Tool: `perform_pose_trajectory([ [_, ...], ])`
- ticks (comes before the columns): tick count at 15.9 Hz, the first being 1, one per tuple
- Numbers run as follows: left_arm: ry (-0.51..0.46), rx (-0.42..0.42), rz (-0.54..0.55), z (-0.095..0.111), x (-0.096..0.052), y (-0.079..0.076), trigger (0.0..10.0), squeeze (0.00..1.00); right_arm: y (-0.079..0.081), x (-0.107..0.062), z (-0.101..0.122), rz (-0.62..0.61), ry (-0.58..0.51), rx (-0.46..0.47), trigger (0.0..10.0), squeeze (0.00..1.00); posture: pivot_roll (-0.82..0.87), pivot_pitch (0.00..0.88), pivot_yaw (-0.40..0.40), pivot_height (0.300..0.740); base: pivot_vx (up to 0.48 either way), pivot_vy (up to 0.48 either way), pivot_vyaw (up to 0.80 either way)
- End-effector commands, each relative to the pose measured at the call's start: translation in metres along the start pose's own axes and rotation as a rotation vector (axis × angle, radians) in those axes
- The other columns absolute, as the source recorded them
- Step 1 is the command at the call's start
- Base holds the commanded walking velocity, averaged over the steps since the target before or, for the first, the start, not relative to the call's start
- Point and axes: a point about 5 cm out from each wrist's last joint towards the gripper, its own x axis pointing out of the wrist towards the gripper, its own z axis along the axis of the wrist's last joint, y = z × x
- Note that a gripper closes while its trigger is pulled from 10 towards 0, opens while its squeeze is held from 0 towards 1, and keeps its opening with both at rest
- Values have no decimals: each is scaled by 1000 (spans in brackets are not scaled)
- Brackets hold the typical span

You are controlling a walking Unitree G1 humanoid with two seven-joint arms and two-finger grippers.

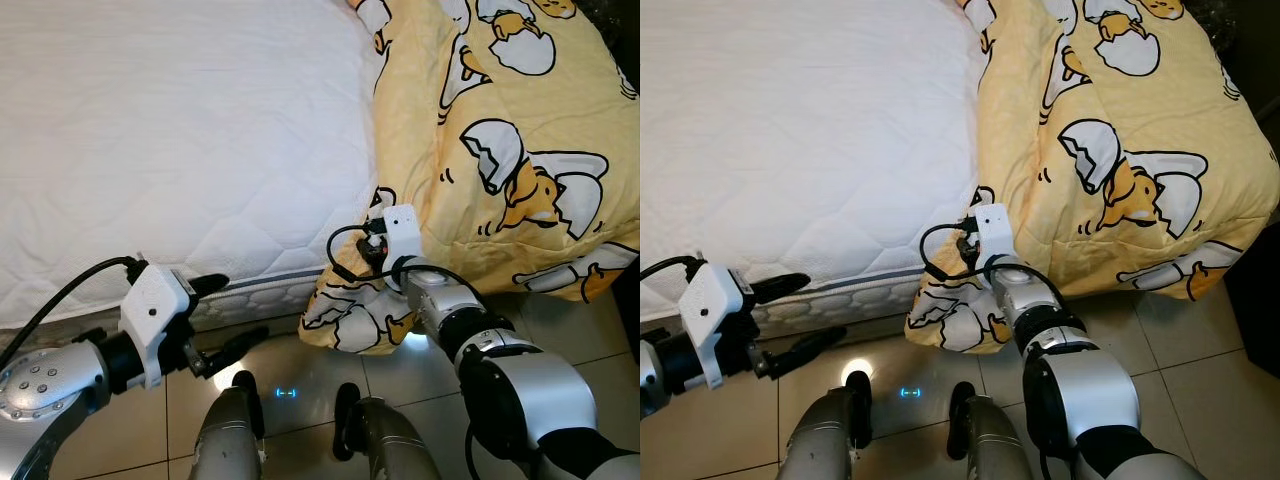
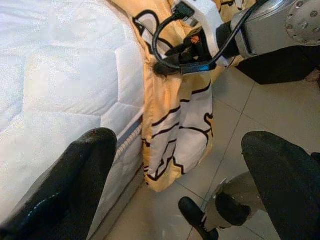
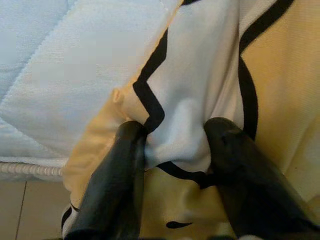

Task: Clean up the room

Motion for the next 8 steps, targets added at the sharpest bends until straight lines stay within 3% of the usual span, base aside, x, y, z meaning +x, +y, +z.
perform_pose_trajectory([
  [1,12,-10,-3,-3,0,-2,10000,0,-5,-3,-17,-18,61,36,0,0,270,372,-84,740,0,0,0],
  [8,12,-10,-3,-3,0,-2,10000,0,-5,-3,-17,-18,61,36,0,0,270,372,-84,740,0,0,0],
])
